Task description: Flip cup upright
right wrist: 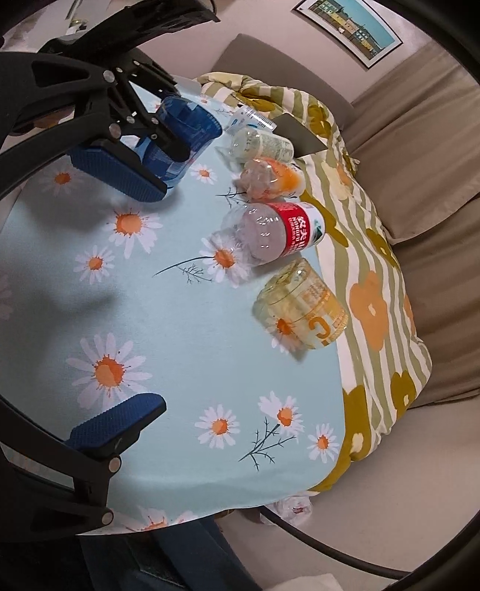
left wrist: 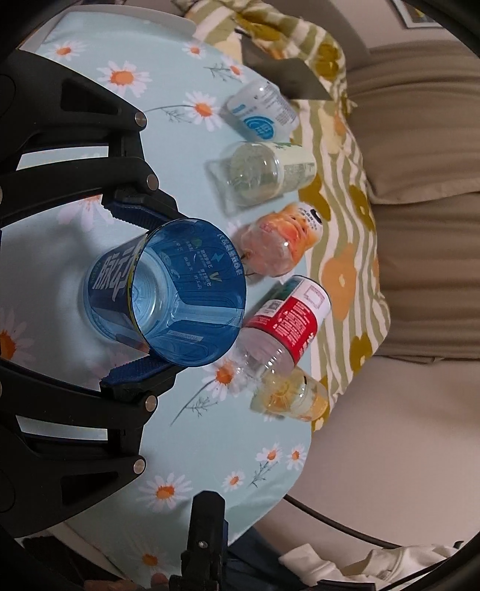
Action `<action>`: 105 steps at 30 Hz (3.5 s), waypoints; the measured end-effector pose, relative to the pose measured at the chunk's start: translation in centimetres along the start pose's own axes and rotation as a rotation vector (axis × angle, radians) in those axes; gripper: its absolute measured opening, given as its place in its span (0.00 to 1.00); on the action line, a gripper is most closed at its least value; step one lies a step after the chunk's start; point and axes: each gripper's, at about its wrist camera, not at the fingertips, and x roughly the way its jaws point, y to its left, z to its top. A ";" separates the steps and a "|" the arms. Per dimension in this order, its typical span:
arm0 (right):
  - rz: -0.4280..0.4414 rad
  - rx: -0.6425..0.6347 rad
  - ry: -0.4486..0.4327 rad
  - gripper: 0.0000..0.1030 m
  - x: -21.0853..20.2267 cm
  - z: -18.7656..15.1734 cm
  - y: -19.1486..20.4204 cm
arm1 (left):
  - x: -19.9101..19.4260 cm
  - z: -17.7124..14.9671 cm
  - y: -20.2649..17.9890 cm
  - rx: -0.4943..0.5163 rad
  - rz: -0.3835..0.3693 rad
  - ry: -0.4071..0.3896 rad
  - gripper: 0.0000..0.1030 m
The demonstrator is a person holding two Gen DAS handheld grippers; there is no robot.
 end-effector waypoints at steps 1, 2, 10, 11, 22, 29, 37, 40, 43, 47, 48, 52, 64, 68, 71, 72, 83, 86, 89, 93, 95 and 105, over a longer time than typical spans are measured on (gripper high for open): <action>-0.002 -0.003 0.000 1.00 0.0 0.0 0.0 | 0.2 -0.1 0.1 -0.003 -0.002 0.008 0.63; -0.002 -0.004 0.001 1.00 0.1 0.0 0.1 | 0.1 -0.2 0.1 -0.010 -0.003 0.003 0.63; 0.000 -0.038 -0.002 1.00 -0.3 0.3 0.8 | -0.3 -0.9 0.2 -0.019 0.007 0.033 0.63; 0.001 -0.043 -0.005 1.00 -0.4 0.4 0.9 | -0.3 -1.0 0.1 -0.016 0.010 0.034 0.63; 0.002 -0.023 -0.004 1.00 -1.0 0.2 0.5 | -0.6 -1.0 0.1 -0.046 0.024 0.033 1.00; 0.000 -0.015 -0.012 1.00 -1.7 0.0 0.3 | -1.8 -0.2 0.2 -0.034 0.034 0.036 1.00; -0.014 -0.044 -0.055 1.00 -4.9 0.4 2.2 | -6.6 2.1 0.8 -0.065 0.021 0.010 1.00; -0.044 -0.090 -0.094 1.00 -7.1 0.7 4.0 | -9.1 3.3 1.5 -0.082 0.023 0.008 1.00; -0.081 -0.120 -0.124 1.00 -9.3 0.7 5.9 | -11.9 4.3 2.5 -0.082 0.059 0.011 1.00; -0.130 -0.135 -0.158 1.00 -11.9 0.6 7.8 | -15.1 5.0 4.3 -0.104 0.085 0.036 1.00; -0.146 -0.137 -0.164 1.00 -12.5 0.6 8.3 | -15.6 5.1 4.7 -0.111 0.088 0.041 1.00; -0.198 -0.140 -0.181 1.00 -14.3 0.0 9.6 | -17.5 5.3 6.5 -0.135 0.091 0.065 1.00; -0.287 -0.103 -0.231 1.00 -15.6 -1.3 12.0 | -20.0 5.0 8.6 -0.122 0.101 0.010 1.00; -0.295 -0.105 -0.240 1.00 -15.7 -1.3 12.4 | -20.2 5.1 8.7 -0.110 0.099 0.002 1.00; -0.302 -0.108 -0.249 1.00 -15.8 -1.3 12.7 | -20.4 5.2 8.7 -0.104 0.096 -0.007 1.00; -0.304 -0.108 -0.250 1.00 -15.9 -1.4 12.7 | -20.5 5.2 8.7 -0.103 0.096 -0.011 1.00; -0.325 -0.104 -0.265 1.00 -16.3 -1.4 13.1 | -20.7 5.5 8.7 -0.094 0.096 -0.032 1.00; -0.331 -0.106 -0.265 1.00 -16.2 -1.4 13.1 | -20.7 5.5 8.6 -0.090 0.098 -0.037 1.00; -0.332 -0.106 -0.266 1.00 -16.2 -1.4 13.1 | -20.7 5.6 8.6 -0.086 0.096 -0.040 1.00; -0.331 -0.106 -0.266 1.00 -16.2 -1.4 13.1 | -20.7 5.8 8.5 -0.077 0.095 -0.044 1.00; -0.332 -0.106 -0.267 1.00 -16.2 -1.4 13.1 | -20.7 5.9 8.5 -0.075 0.095 -0.044 1.00; -0.331 -0.106 -0.271 1.00 -16.3 -1.1 13.0 | -20.8 6.3 8.4 -0.072 0.102 -0.055 1.00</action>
